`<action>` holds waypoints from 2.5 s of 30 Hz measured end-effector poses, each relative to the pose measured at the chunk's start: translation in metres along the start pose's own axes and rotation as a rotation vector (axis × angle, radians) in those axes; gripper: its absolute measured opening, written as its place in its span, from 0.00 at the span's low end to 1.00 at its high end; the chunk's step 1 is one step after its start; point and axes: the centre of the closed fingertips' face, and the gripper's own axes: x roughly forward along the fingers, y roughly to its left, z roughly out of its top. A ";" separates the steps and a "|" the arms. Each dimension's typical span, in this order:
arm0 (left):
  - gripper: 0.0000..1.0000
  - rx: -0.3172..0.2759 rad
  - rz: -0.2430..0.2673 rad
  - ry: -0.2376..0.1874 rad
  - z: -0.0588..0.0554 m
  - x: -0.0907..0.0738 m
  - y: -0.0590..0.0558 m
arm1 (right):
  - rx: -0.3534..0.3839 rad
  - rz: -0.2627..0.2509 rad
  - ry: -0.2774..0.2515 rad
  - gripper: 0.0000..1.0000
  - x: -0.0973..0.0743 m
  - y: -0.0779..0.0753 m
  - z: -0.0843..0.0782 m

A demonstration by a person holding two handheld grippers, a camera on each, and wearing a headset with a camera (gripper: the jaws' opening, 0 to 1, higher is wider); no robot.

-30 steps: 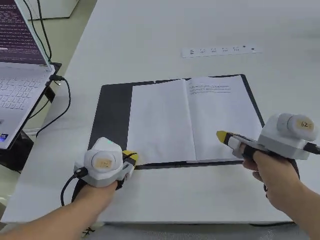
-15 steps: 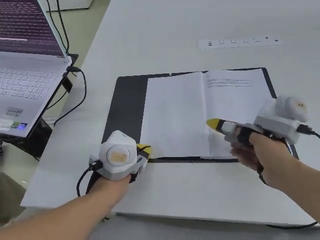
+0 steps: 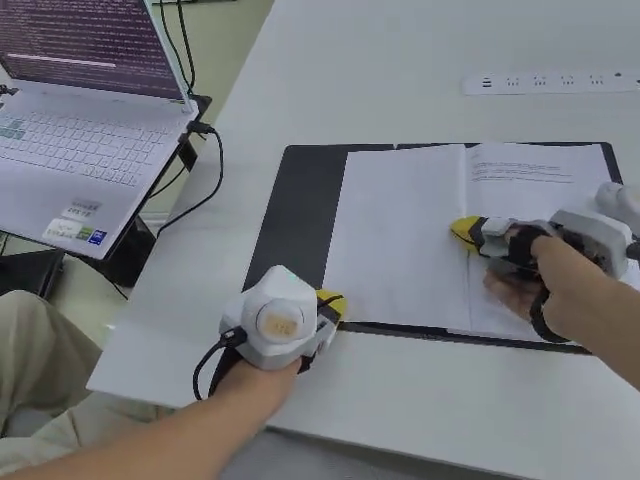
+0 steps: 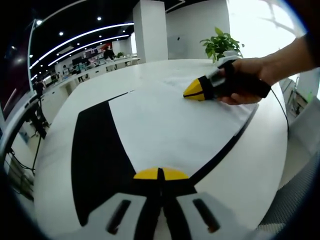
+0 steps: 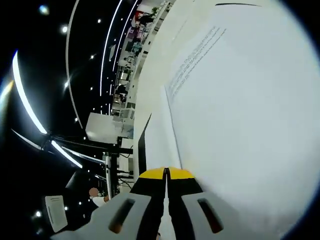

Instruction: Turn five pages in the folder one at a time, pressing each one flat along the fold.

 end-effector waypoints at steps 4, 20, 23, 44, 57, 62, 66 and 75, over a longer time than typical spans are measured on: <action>0.00 0.003 -0.005 -0.002 0.000 0.000 0.000 | 0.033 0.008 -0.017 0.00 0.007 0.003 0.010; 0.00 0.019 -0.003 -0.010 -0.001 0.000 0.002 | 0.113 -0.006 -0.101 0.00 0.042 0.007 0.047; 0.00 0.021 -0.003 -0.011 -0.001 0.000 0.001 | 0.128 -0.006 -0.116 0.00 0.050 0.007 0.056; 0.00 0.023 -0.001 -0.019 -0.001 -0.001 0.002 | 0.172 -0.025 -0.222 0.00 0.084 0.014 0.106; 0.00 0.020 0.002 -0.021 -0.002 0.000 0.003 | 0.137 -0.026 -0.093 0.00 0.068 0.010 0.076; 0.00 0.023 -0.001 -0.017 -0.002 0.001 0.003 | 0.141 -0.022 -0.045 0.00 0.055 0.007 0.060; 0.00 0.026 0.001 -0.011 -0.001 0.000 0.002 | 0.145 -0.022 -0.031 0.00 0.044 0.005 0.053; 0.00 0.036 0.002 -0.007 -0.001 0.001 0.000 | 0.149 -0.010 0.022 0.00 0.025 0.000 0.032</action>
